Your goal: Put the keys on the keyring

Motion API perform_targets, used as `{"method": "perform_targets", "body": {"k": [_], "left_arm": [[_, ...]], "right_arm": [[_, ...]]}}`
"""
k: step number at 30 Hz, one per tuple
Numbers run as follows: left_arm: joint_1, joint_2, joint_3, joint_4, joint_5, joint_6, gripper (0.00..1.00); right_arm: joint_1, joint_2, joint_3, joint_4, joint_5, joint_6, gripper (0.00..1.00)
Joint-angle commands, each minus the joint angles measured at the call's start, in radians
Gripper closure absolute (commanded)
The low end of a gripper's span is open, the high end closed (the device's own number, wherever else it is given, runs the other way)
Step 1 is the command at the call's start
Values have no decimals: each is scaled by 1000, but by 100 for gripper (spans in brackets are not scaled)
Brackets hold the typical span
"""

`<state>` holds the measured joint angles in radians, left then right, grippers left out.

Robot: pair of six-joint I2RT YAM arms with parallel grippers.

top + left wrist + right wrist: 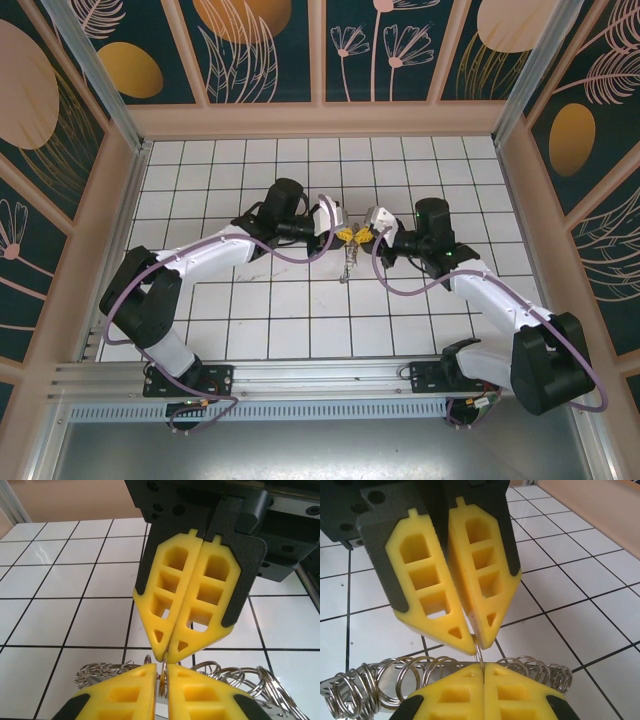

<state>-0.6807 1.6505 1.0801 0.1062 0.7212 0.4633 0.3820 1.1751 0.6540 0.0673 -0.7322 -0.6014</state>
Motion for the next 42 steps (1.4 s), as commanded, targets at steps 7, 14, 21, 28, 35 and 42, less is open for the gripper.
{"method": "perform_targets", "body": {"k": [7, 14, 21, 28, 35, 42], "left_arm": [[-5, 40, 56, -135, 5, 77, 86], [-5, 39, 58, -108, 15, 65, 92], [-6, 17, 21, -2, 38, 16, 100], [-6, -18, -66, 241, 131, -110, 100], [-6, -28, -101, 385, 165, -189, 100], [-5, -28, -134, 426, 178, -211, 100]], "right_arm": [[27, -22, 63, -35, 14, -36, 100], [37, -10, 83, -66, 23, -50, 100], [38, -14, 68, -51, 23, -56, 98], [-22, 0, 10, 78, -135, 32, 89], [-59, 8, -16, 115, -180, 44, 87], [-72, 2, -43, 141, -176, 49, 87]]}}
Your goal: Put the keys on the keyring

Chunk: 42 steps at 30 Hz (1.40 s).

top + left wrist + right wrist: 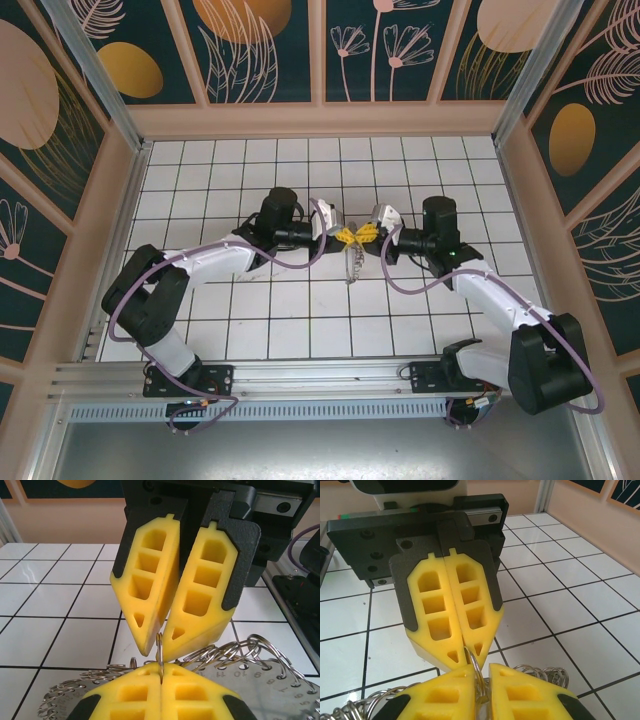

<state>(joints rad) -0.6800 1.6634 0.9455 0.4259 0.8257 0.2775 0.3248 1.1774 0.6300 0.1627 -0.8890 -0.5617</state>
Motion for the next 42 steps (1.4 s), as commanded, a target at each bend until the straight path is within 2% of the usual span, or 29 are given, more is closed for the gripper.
{"method": "perform_targets", "body": {"k": [1, 2, 6, 9, 12, 16, 27, 35, 42], "left_arm": [[-5, -41, -1, 108, 75, -25, 100], [-5, -41, -3, 108, 75, -26, 100], [-2, -47, -7, 95, 56, -23, 100], [-3, -43, 20, -20, 17, 32, 98], [-2, -32, 76, -147, -15, 99, 85], [-5, -15, 133, -292, -47, 171, 83], [-14, 3, 179, -381, -102, 219, 76], [-22, 15, 190, -368, -89, 216, 75], [-24, 34, 210, -409, -96, 241, 85]], "right_arm": [[-17, -1, -21, 47, -21, 11, 87], [-19, -2, -20, 45, -16, 10, 88], [-21, -9, -8, 24, 11, 10, 100], [-15, -20, 6, -8, 30, -10, 100], [0, -20, 33, -70, 64, -50, 100], [18, -25, 43, -90, 92, -60, 100], [40, -32, 64, -98, 114, -62, 100], [50, -24, 69, -99, 113, -64, 100], [57, -22, 74, -98, 101, -63, 100]]}}
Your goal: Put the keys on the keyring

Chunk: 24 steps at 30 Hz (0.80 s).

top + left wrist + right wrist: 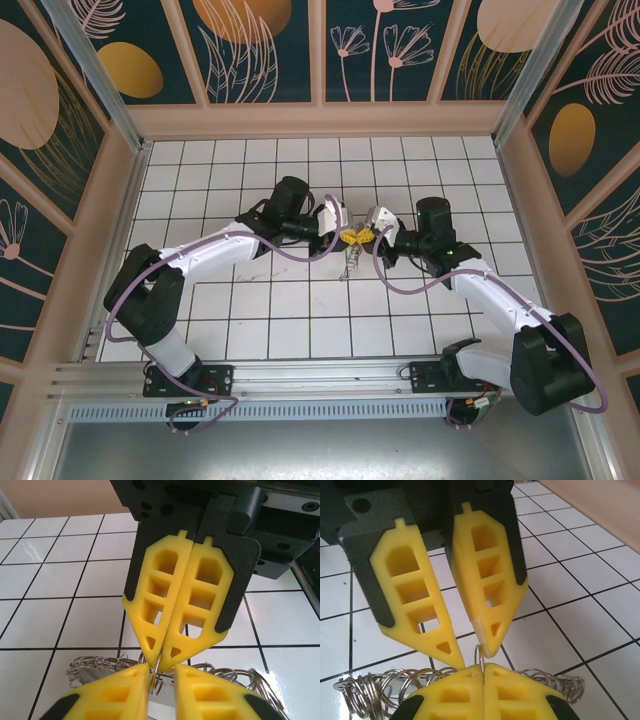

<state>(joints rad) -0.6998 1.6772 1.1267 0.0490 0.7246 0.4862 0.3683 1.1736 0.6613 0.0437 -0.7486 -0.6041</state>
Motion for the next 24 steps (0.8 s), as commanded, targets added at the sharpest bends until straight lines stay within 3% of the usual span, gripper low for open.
{"method": "perform_targets", "body": {"k": [1, 24], "left_arm": [[-6, 19, 30, -36, -2, 37, 88], [-5, 18, 41, -85, -31, 68, 81]], "right_arm": [[12, -19, 44, 20, -41, -22, 100], [12, -34, 34, 42, -32, -27, 100]]}}
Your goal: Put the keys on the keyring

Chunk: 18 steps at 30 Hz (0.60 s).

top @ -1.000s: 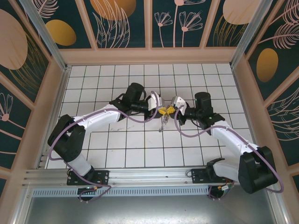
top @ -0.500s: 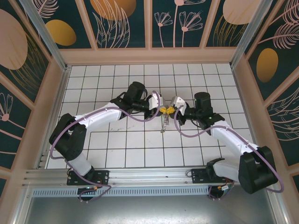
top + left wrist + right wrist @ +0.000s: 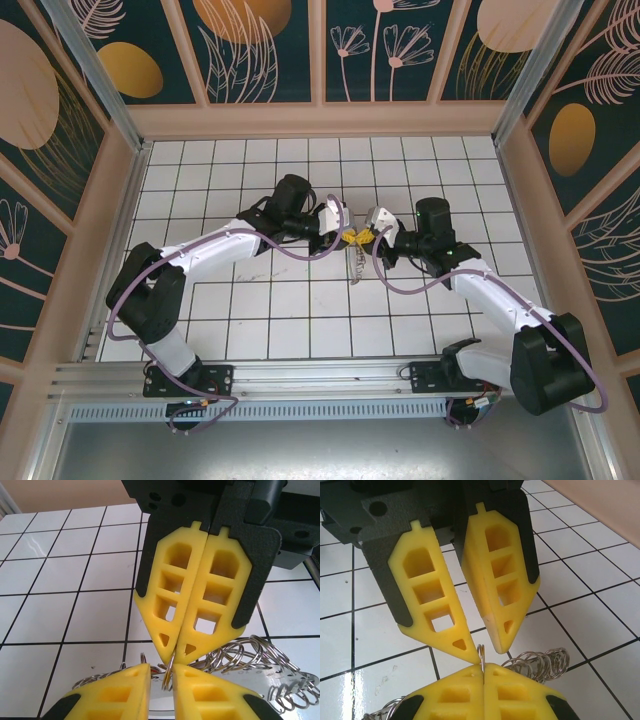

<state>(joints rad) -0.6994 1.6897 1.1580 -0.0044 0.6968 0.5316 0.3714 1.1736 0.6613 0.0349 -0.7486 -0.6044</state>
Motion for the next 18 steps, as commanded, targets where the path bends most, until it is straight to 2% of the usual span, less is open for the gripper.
{"method": "perform_targets", "body": {"k": [1, 13, 18], "left_arm": [[-6, 6, 9, -29, -3, 22, 80], [-5, 18, 19, -55, -17, 29, 80], [-5, 18, 23, -43, 13, 19, 81]], "right_arm": [[9, -34, 34, 50, -33, -27, 100], [9, -54, 11, 80, -32, -6, 100], [9, -53, 8, 85, -39, -1, 100]]}}
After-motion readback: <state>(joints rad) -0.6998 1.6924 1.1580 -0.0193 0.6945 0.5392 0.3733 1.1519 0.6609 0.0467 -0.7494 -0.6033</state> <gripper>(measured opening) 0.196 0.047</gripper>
